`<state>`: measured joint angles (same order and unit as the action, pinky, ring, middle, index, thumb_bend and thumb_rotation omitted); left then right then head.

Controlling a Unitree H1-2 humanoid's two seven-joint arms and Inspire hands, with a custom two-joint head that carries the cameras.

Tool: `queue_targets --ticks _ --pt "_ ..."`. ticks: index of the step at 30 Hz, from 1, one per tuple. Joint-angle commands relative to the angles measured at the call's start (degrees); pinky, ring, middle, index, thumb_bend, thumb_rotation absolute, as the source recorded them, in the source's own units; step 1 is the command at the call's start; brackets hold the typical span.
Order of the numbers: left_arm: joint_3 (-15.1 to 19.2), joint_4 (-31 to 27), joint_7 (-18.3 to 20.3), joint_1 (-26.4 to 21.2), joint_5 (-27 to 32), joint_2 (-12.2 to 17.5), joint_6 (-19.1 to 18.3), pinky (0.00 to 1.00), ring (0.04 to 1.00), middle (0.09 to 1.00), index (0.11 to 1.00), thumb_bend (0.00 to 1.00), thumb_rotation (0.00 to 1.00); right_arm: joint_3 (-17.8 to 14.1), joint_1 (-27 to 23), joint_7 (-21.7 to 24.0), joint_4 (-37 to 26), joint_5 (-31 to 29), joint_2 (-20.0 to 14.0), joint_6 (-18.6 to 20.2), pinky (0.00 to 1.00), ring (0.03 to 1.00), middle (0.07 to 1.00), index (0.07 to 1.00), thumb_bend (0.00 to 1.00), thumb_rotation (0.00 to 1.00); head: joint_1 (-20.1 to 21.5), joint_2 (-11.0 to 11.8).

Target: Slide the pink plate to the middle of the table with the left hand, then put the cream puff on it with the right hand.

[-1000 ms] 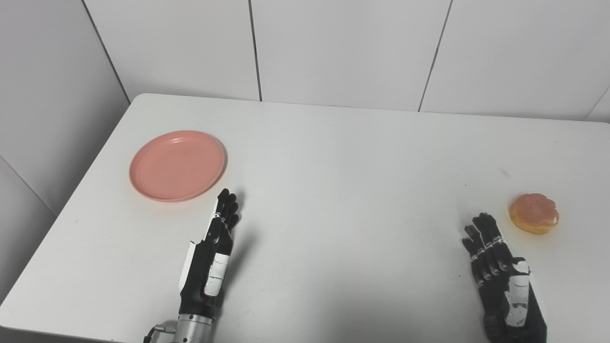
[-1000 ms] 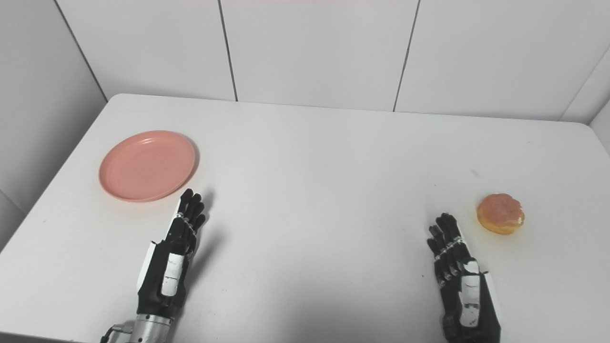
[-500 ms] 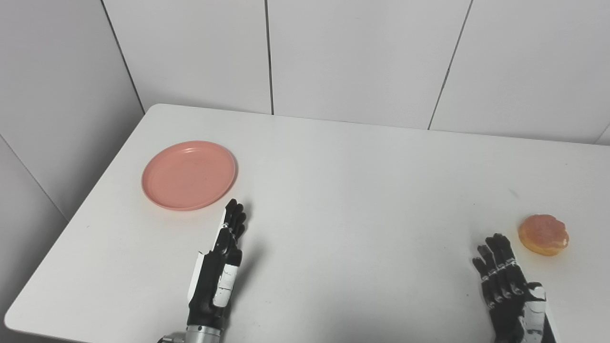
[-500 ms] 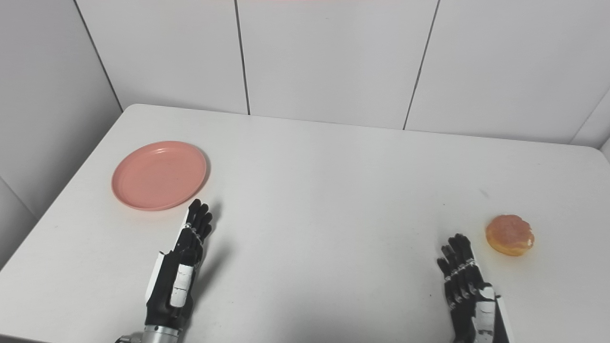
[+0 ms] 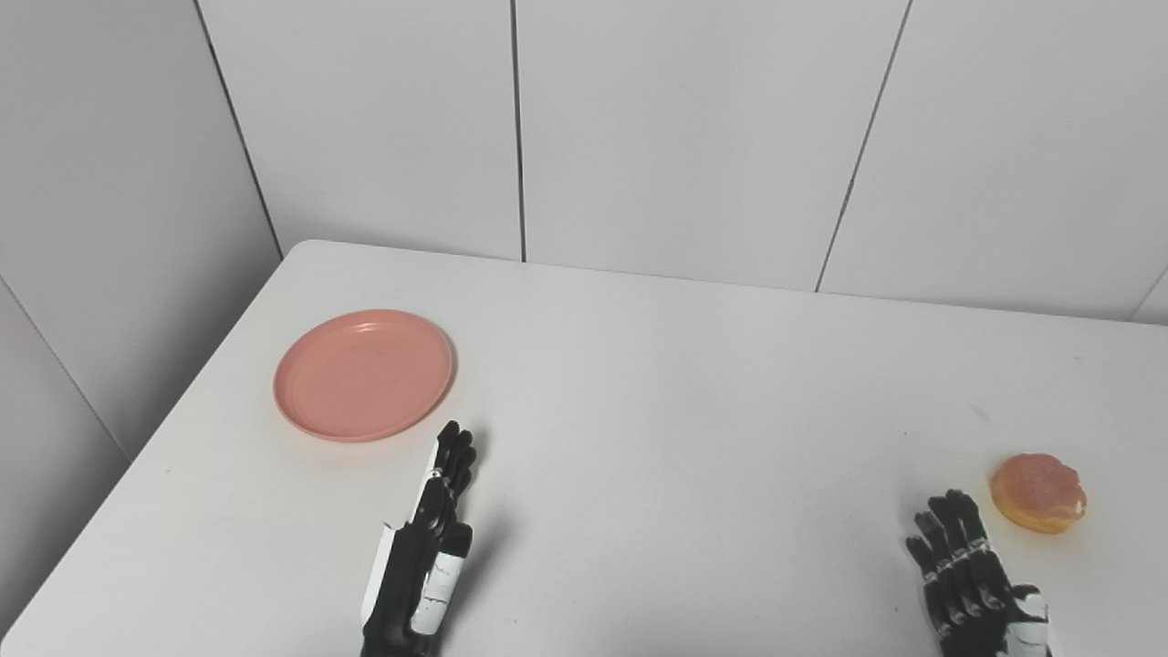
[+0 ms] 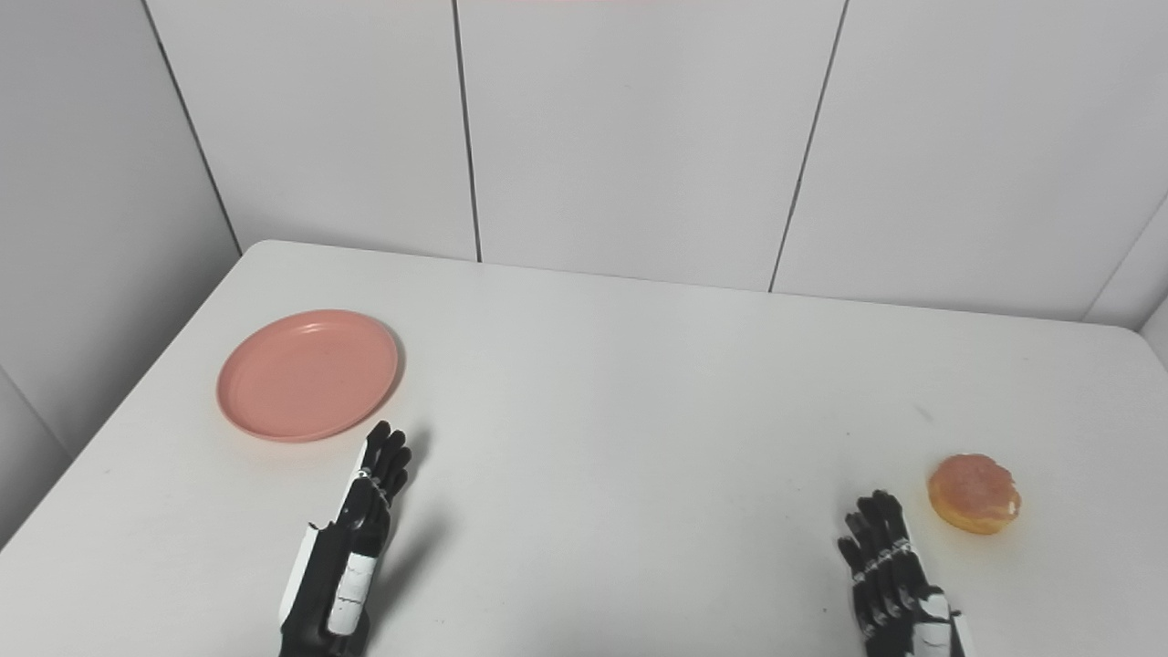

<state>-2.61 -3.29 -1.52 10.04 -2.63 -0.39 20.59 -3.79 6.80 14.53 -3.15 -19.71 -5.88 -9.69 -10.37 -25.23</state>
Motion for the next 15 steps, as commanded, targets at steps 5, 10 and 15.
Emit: queue_targets --ticks 5,10,15 --pt "-2.27 4.43 1.5 2.77 0.64 -1.51 -1.66 1.0 0.996 0.996 1.0 0.96 0.93 -0.84 1.05 -0.94 5.35 0.49 -0.53 1.62 1.0 0.988 0.974 0.971 0.81 1.0 0.36 0.35" --pt "-2.34 4.65 1.37 2.73 0.33 -1.4 -1.47 1.0 0.988 0.994 1.0 0.95 0.94 -0.92 0.9 -1.13 5.49 0.4 -0.32 1.7 1.0 0.984 0.971 0.968 0.81 1.0 0.6 0.53" --pt "-2.29 5.05 1.54 2.55 0.56 -1.2 -1.33 1.0 0.992 0.997 1.0 0.94 0.94 -0.81 0.74 -1.04 5.78 0.63 -0.29 1.42 1.0 0.976 0.968 0.965 0.81 1.0 0.33 0.62"
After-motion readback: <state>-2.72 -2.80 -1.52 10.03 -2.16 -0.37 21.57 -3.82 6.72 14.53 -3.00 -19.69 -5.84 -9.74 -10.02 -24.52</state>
